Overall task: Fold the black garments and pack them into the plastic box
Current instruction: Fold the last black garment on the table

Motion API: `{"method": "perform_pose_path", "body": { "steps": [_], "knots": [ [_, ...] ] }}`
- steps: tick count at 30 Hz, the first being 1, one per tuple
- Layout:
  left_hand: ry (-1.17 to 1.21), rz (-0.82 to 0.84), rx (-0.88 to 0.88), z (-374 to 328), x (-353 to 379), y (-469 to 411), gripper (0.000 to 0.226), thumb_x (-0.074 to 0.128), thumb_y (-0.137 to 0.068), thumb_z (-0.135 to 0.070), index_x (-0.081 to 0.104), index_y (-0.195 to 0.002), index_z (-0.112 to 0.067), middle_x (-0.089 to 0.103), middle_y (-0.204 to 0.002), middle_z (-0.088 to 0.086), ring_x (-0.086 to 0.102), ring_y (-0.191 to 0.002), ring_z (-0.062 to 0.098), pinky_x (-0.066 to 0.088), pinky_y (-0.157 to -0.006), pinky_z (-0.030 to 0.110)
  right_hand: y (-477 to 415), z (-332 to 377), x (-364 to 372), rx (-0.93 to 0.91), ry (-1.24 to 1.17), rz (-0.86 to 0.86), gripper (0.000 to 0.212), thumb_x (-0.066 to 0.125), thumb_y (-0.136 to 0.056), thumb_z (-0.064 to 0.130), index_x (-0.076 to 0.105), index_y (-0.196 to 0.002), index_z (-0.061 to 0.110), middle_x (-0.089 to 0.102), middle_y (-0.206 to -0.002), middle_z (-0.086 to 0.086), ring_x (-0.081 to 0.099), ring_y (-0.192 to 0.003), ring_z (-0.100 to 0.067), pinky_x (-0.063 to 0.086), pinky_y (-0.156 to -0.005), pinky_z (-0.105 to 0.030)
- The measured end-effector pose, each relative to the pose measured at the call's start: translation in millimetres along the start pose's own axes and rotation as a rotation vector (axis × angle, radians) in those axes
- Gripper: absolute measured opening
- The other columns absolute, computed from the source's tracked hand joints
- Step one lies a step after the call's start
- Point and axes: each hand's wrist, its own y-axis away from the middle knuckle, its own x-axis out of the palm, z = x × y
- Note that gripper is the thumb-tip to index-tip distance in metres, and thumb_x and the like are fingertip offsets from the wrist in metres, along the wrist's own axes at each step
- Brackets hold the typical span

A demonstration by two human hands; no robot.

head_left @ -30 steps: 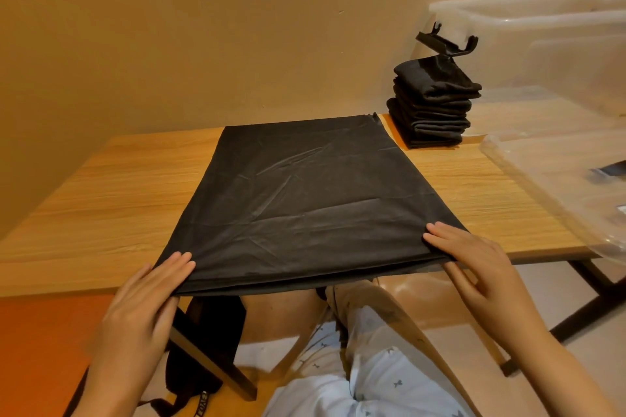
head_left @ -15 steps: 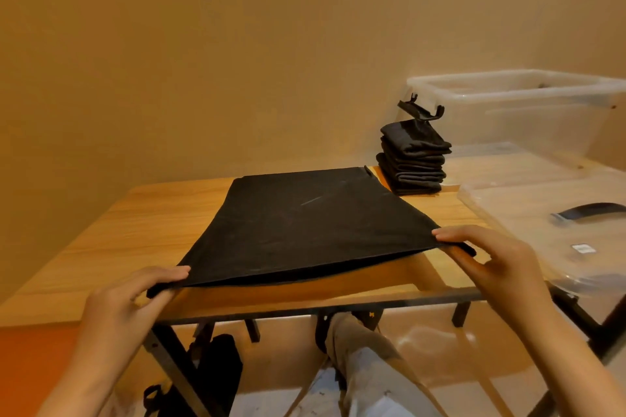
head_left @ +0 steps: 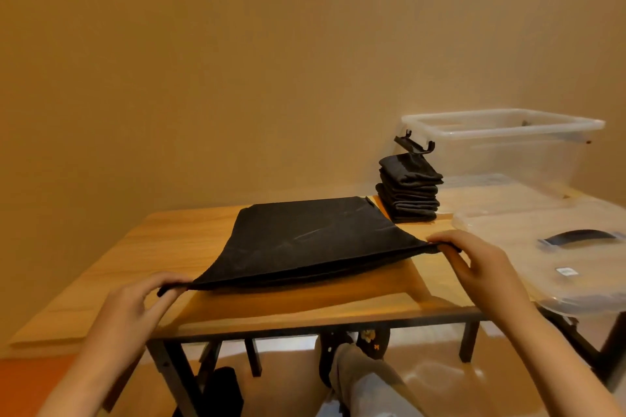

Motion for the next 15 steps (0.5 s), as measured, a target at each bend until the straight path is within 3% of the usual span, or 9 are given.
{"method": "perform_pose_path", "body": {
  "steps": [2,4,6,8,10,11,13,15],
  "knots": [
    [0.003,-0.059,0.025,-8.9,-8.4,-5.9,0.027,0.064,-0.088,-0.008,0.071,-0.09,-0.035,0.07,-0.09,-0.023,0.056,-0.091,-0.01,0.036,-0.073,-0.003,-12.5,7.1,-11.5,-0.023,-0.04,-0.055,0.03,0.06,-0.089,0.003,0.066,-0.109,0.023,0.068,-0.101,0.007,0.061,-0.095,-0.007,0.049,-0.086,-0.021],
    [0.069,-0.147,0.073,-17.4,-13.7,-1.5,0.025,0.063,-0.089,-0.007,0.07,-0.091,-0.031,0.068,-0.099,-0.028,0.057,-0.097,-0.013,0.039,-0.081,0.002,-14.2,16.3,-27.1,-0.054,-0.104,-0.103,0.031,0.056,-0.089,0.013,0.06,-0.107,0.037,0.066,-0.097,0.019,0.058,-0.096,0.005,0.045,-0.086,-0.009],
    [0.184,-0.186,0.062,-23.0,-11.6,11.8,0.019,0.061,-0.09,-0.007,0.068,-0.089,-0.024,0.066,-0.106,-0.03,0.056,-0.104,-0.011,0.04,-0.091,0.019,-5.0,23.3,-39.3,-0.06,-0.191,-0.113,0.021,0.054,-0.09,0.025,0.061,-0.101,0.042,0.064,-0.103,0.021,0.057,-0.1,0.008,0.044,-0.087,-0.008],
    [0.282,-0.127,-0.021,-21.1,-3.0,31.3,0.022,0.057,-0.091,-0.003,0.066,-0.084,-0.021,0.069,-0.101,-0.027,0.057,-0.102,-0.009,0.039,-0.092,0.028,14.2,20.3,-40.9,-0.019,-0.28,-0.051,0.021,0.053,-0.093,0.025,0.064,-0.091,0.042,0.064,-0.108,0.025,0.056,-0.106,0.009,0.046,-0.087,-0.014],
    [0.323,-0.064,-0.094,-12.7,6.1,50.1,0.036,0.055,-0.092,0.003,0.066,-0.075,-0.028,0.069,-0.091,-0.022,0.058,-0.091,-0.012,0.041,-0.084,0.026,35.2,14.6,-35.9,0.07,-0.336,0.058,0.032,0.054,-0.093,0.014,0.065,-0.088,0.044,0.065,-0.106,0.026,0.056,-0.106,0.01,0.046,-0.086,-0.021],
    [0.318,-0.058,-0.107,-8.1,9.8,57.0,0.04,0.055,-0.092,0.003,0.065,-0.076,-0.032,0.067,-0.088,-0.019,0.058,-0.085,-0.011,0.042,-0.08,0.024,42.6,12.4,-34.5,0.095,-0.343,0.1,0.029,0.056,-0.093,0.018,0.065,-0.088,0.045,0.067,-0.103,0.024,0.058,-0.104,0.007,0.046,-0.085,-0.024],
    [0.283,-0.096,-0.091,-1.9,13.8,65.0,0.042,0.055,-0.093,0.0,0.064,-0.078,-0.038,0.065,-0.088,-0.017,0.057,-0.083,-0.008,0.042,-0.075,0.013,49.0,18.0,-36.3,0.113,-0.363,0.12,0.01,0.056,-0.087,0.048,0.065,-0.089,0.046,0.067,-0.097,0.019,0.061,-0.098,0.0,0.05,-0.082,-0.025],
    [0.253,-0.15,-0.05,-4.0,12.8,66.6,0.044,0.054,-0.094,-0.002,0.061,-0.079,-0.042,0.063,-0.09,-0.018,0.056,-0.086,-0.006,0.038,-0.069,0.004,50.0,19.8,-40.3,0.096,-0.369,0.068,0.031,0.05,-0.079,0.071,0.065,-0.09,0.047,0.067,-0.094,0.016,0.063,-0.094,-0.003,0.053,-0.08,-0.021]
  ]
}}
